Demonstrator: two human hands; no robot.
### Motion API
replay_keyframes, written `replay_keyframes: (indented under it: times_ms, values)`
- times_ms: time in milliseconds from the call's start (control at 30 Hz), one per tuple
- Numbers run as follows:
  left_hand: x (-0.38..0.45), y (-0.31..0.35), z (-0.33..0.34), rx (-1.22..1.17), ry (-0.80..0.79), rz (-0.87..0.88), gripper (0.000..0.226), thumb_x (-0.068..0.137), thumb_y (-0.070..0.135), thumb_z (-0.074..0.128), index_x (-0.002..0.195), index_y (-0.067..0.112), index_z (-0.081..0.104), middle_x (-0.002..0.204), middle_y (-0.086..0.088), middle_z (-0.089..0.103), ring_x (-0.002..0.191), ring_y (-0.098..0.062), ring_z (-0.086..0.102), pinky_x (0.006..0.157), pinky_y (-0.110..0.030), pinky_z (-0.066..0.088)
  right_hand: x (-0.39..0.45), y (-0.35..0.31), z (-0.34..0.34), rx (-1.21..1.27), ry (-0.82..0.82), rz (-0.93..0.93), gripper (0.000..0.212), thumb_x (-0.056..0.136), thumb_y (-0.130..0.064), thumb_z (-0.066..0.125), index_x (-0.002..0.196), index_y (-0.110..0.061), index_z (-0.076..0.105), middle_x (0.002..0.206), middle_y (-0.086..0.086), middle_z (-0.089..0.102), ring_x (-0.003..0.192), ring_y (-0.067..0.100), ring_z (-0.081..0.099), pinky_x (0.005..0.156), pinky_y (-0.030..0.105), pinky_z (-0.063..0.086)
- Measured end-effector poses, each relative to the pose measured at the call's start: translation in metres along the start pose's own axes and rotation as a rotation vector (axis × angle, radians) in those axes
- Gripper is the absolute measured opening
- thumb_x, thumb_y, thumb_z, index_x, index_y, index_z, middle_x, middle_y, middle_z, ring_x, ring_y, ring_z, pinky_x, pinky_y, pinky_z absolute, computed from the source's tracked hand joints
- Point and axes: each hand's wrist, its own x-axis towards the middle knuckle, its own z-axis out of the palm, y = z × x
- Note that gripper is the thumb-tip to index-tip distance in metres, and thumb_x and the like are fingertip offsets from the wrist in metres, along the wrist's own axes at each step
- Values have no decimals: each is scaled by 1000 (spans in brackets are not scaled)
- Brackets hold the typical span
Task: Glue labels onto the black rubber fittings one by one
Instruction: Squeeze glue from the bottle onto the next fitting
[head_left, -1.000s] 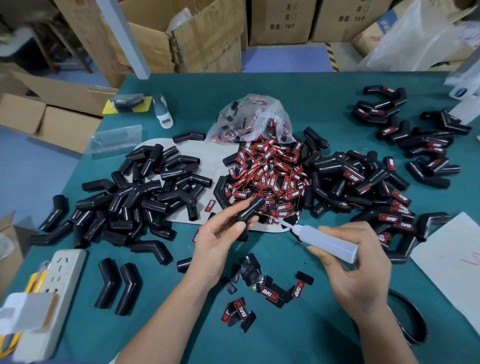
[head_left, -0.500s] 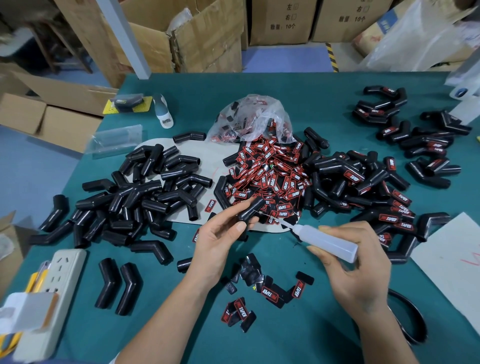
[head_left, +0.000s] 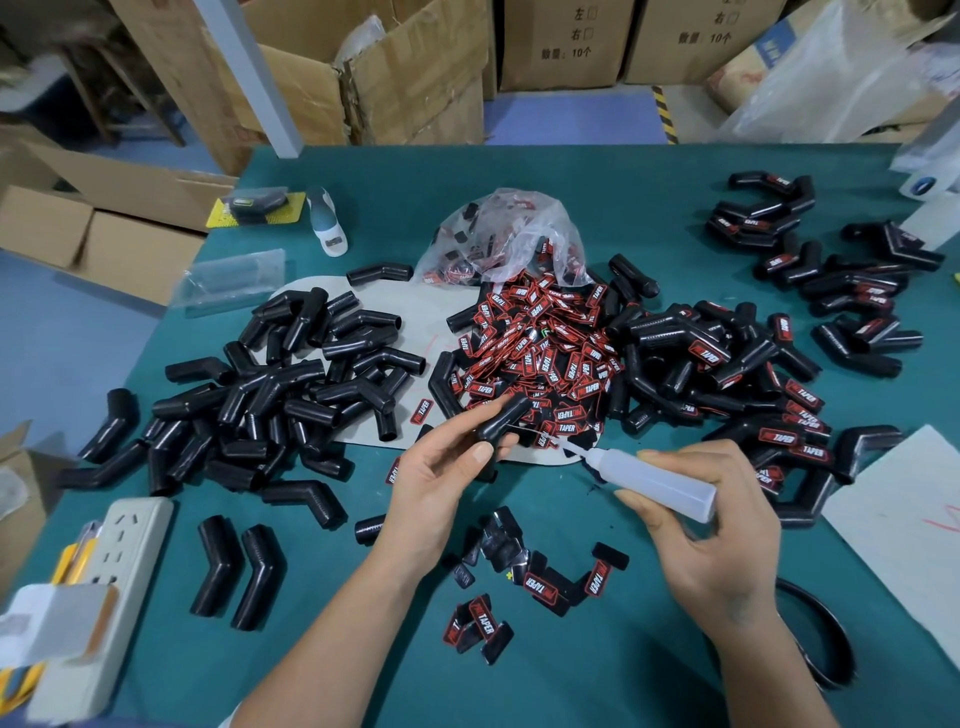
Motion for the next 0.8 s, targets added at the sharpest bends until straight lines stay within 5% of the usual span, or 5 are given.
replay_keyframes:
  times_ms: [300, 800]
  values:
    - [0, 0, 1, -5, 5, -5, 50, 96, 36, 77, 140, 16, 67, 134, -15, 71, 121, -31, 69, 107, -36, 51, 1, -2, 0, 5, -21, 21, 29, 98, -48, 65, 111, -22, 62, 102, -8, 63, 100, -5, 57, 79, 9, 43]
    - [-1, 2, 3, -11, 19, -17, 51, 94, 39, 78, 139, 17, 68, 136, -16, 69, 122, -34, 69, 107, -37, 51, 0, -1, -1, 17, -18, 17, 30, 98, -47, 66, 111, -20, 63, 103, -8, 62, 99, -4, 57, 78, 10, 42]
